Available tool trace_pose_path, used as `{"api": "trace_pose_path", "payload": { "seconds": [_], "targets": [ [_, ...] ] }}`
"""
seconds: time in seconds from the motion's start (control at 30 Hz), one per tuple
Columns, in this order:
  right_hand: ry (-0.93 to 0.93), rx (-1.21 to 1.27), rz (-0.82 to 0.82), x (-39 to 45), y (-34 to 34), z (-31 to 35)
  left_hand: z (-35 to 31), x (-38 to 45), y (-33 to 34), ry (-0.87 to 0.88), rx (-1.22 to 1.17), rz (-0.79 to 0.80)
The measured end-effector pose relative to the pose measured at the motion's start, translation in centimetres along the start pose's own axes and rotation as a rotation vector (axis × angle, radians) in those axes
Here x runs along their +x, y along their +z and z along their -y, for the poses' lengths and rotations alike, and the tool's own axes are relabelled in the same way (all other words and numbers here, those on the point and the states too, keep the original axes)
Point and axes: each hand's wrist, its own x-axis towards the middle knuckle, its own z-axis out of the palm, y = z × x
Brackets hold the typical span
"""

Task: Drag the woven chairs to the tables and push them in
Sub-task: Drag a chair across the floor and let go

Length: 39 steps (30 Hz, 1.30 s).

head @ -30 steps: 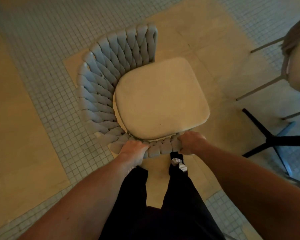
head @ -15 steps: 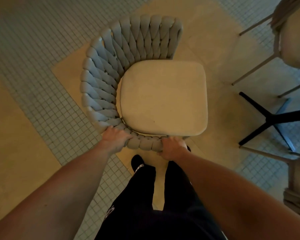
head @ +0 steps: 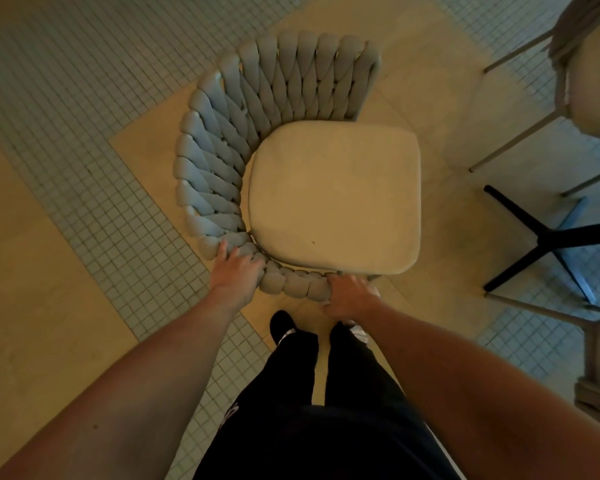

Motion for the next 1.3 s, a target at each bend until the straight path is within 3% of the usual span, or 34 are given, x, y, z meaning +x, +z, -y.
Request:
{"api": "trace_pose_path", "payload": {
  "seconds": [0.27, 0.6, 0.83, 1.3],
  "targets": [
    [-0.061, -0.061, -0.017, -1.4, -1.3, 0.8, 0.2, -2.6, -1.3, -0.001, -0.211, -0.032],
    [-0.143, -0.137, -0.042, -1.3, -3.8, 7.1, 4.6, -4.5, -2.8, -0.153, -0.429, -0.099],
    [-0.153, -0.138, -0.078, 0.6, -5.1, 15.2, 13.3, -5.8, -2.2, -0.176, -0.458, -0.069],
    [0.080, 0.206, -0.194, 3.0, -6.4, 30.6, 34.2, -6.5, -2.6, 0.035, -0.253, -0.018]
  ]
}}
